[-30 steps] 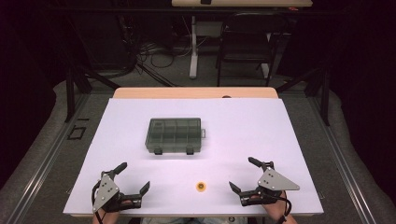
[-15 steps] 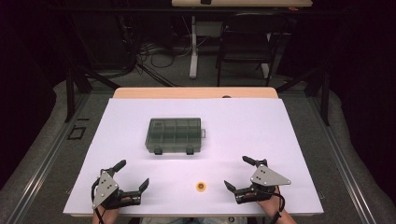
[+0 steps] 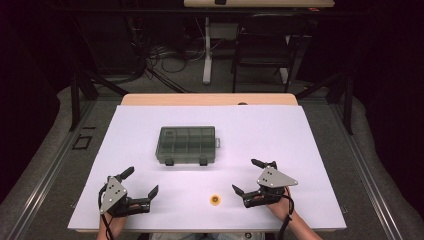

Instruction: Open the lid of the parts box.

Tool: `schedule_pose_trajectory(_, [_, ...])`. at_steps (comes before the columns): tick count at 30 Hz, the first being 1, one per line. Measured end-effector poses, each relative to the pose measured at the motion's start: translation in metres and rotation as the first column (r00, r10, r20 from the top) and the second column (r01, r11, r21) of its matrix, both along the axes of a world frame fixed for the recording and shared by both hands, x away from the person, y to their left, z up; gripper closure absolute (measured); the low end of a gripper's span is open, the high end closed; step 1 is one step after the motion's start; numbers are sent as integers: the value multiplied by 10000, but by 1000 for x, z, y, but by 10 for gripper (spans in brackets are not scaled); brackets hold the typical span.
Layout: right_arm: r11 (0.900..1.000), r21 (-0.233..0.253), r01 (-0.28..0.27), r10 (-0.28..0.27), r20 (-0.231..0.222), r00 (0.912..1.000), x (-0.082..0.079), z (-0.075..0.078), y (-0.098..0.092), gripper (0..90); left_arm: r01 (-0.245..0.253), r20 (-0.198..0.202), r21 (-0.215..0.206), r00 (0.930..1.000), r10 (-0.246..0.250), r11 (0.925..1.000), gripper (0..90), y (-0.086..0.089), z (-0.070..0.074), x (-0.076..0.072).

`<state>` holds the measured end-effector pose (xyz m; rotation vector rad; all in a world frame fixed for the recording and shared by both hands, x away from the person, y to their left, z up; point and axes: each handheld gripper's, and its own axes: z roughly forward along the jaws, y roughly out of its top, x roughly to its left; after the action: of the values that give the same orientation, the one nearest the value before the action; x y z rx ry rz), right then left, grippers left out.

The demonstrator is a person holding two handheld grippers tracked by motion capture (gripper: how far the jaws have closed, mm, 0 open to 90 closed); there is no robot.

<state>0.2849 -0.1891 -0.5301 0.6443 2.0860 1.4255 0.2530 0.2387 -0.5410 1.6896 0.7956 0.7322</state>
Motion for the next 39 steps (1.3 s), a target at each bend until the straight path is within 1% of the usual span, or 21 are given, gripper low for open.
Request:
schedule_pose_trajectory(3, [9999, -31, -102, 102, -52, 9999, 4, 1, 3, 0, 30, 28, 63, 10000, -30, 10000, 3, -1, 0, 3])
schedule_pose_trajectory(5, [9998, 12, -185, 185, -55, 9998, 10, 2, 7, 0, 17, -29, 116, 10000, -17, 9999, 3, -2, 1, 8])
schedule_pose_trajectory(7, [9998, 2, -218, 218, -70, 9997, 13, 3, 9, 0, 94, -97, 123, 9999, -93, 9999, 3, -3, 0, 13])
schedule_pose_trajectory(10, [9997, 23, -246, 247, -132, 9996, 17, 4, 12, 0, 127, -145, 121, 9998, -125, 9998, 3, -5, 0, 16])
schedule_pose_trajectory(12, [9992, -16, -392, 391, -259, 9989, 22, 5, 15, 0, 132, -119, 213, 9998, -129, 9997, 3, -6, -1, 21])
schedule_pose_trajectory(14, [9990, -8, -458, 457, -344, 9984, 25, 6, 17, 0, 67, -125, 287, 9999, -63, 9996, 3, -6, -1, 22])
schedule_pose_trajectory(17, [9987, -38, -514, 512, -419, 9978, 29, 6, 21, 0, 119, -302, 136, 9995, -115, 9998, 3, -5, -1, 30])
schedule_pose_trajectory(19, [9985, -18, -538, 537, -370, 9979, 31, 7, 22, 0, 129, -328, 113, 9994, -126, 9999, 3, -5, -1, 32])
schedule_pose_trajectory(21, [9985, -136, -525, 519, -400, 9978, 35, 8, 26, 0, 123, -341, 85, 9993, -120, 9999, 3, -4, -1, 34])
schedule_pose_trajectory(22, [9984, -173, -531, 523, -441, 9977, 37, 9, 26, 0, 104, -327, 142, 9994, -99, 9998, 3, -3, 0, 38])
schedule_pose_trajectory(23, [9984, -173, -531, 523, -441, 9977, 37, 9, 26, 0, 104, -327, 142, 9994, -99, 9998, 3, -3, 0, 38])
schedule_pose_trajectory(24, [9984, -170, -540, 532, -437, 9976, 40, 10, 28, 0, 145, -388, 337, 9992, -132, 9993, 3, -3, 2, 42])
schedule_pose_trajectory(31, [9983, -43, -585, 581, -627, 9963, 52, 10, 35, 0, 303, -396, 417, 9988, -286, 9987, 2, -4, 3, 52])
schedule_pose_trajectory(32, [9982, -54, -590, 585, -674, 9960, 53, 11, 36, 0, 365, -470, 430, 9983, -345, 9984, 2, -3, 4, 55])
schedule_pose_trajectory(33, [9982, -54, -590, 585, -674, 9960, 53, 11, 36, 0, 365, -470, 430, 9983, -345, 9984, 2, -3, 4, 55])
schedule_pose_trajectory(35, [9978, -239, -613, 593, -764, 9953, 58, 11, 39, 0, 512, -539, 525, 9974, -483, 9973, 2, -2, 5, 60])
schedule_pose_trajectory(37, [9978, -238, -626, 606, -796, 9950, 62, 11, 42, 0, 528, -628, 691, 9968, -485, 9962, 2, -1, 6, 64])
schedule_pose_trajectory(39, [9978, -172, -641, 624, -881, 9942, 64, 11, 43, 0, 574, -825, 694, 9953, -516, 9959, 3, 1, 6, 68])
